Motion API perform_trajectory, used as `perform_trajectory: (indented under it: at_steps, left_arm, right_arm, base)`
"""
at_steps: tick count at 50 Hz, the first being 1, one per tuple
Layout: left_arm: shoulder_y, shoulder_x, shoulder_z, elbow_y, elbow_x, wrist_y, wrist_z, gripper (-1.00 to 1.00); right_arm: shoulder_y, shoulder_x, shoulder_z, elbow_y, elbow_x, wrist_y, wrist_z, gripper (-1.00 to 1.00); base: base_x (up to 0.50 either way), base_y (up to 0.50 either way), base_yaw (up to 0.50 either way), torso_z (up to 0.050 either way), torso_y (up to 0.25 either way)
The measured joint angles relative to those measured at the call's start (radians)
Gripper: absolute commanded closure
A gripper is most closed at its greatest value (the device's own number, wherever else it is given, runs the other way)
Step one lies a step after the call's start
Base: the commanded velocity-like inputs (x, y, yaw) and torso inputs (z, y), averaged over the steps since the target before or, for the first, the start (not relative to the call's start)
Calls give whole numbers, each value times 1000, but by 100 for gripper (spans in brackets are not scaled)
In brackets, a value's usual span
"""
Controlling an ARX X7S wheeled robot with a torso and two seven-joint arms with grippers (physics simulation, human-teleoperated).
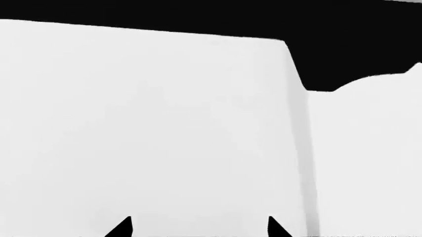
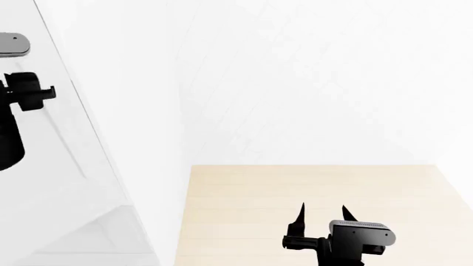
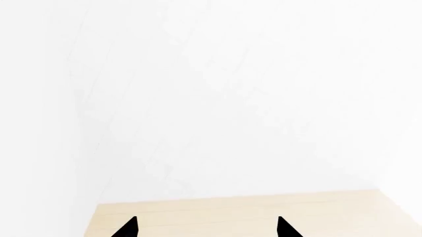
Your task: Close the side bottom right group 3 doors
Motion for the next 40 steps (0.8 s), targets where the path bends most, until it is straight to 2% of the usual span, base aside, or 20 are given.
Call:
perform_trajectory:
  at_steps: [21, 40]
  left_arm:
    - [-226, 138, 102, -195, 149, -275, 67, -100]
    - [-353, 240, 163, -354, 277, -406, 147, -100]
  right_arm:
    - [-3, 5, 1, -11, 1, 0, 5, -100]
    - [-4, 7, 1, -14, 1, 0, 9, -100]
  base:
    - [0, 0, 0, 2, 0]
    - [0, 0, 0, 1, 0]
